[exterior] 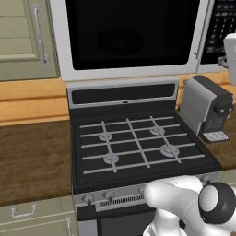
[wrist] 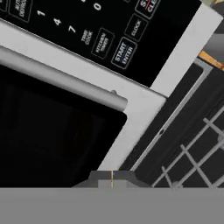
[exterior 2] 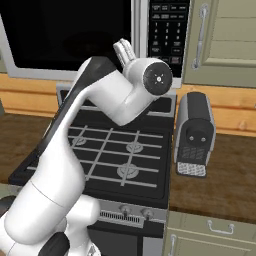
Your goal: Open the microwave, place the bowl with waffle inside the microwave, then close the microwave door and turn it on.
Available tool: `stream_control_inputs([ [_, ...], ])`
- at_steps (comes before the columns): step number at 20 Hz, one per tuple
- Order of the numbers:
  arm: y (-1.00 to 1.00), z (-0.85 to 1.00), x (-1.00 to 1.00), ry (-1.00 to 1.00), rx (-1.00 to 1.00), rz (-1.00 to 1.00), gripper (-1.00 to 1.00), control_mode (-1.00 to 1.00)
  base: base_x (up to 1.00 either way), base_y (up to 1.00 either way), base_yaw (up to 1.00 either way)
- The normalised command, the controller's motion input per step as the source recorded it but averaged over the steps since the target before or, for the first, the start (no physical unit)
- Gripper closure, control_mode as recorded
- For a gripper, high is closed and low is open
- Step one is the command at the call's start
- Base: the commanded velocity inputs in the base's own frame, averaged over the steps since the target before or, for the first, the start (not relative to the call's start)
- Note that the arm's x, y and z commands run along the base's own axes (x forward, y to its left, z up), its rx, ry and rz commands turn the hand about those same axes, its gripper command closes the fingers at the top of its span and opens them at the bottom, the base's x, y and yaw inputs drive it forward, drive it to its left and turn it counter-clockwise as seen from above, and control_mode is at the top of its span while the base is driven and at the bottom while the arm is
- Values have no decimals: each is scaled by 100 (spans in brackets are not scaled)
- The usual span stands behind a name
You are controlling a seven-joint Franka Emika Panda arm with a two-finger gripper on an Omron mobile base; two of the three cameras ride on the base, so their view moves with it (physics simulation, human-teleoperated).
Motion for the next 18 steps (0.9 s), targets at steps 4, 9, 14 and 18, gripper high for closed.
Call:
stream_control_inputs([
  [4, -48, -1, -1, 2, 22, -20, 100, -100, 0, 0, 0],
  [9, -1, 0, 6, 0, 2, 0, 100, -100, 0, 0, 0],
  [14, -9, 6, 38, -3, 4, 0, 100, -100, 0, 0, 0],
  [18, -22, 9, 41, -1, 5, 0, 100, -100, 0, 0, 0],
])
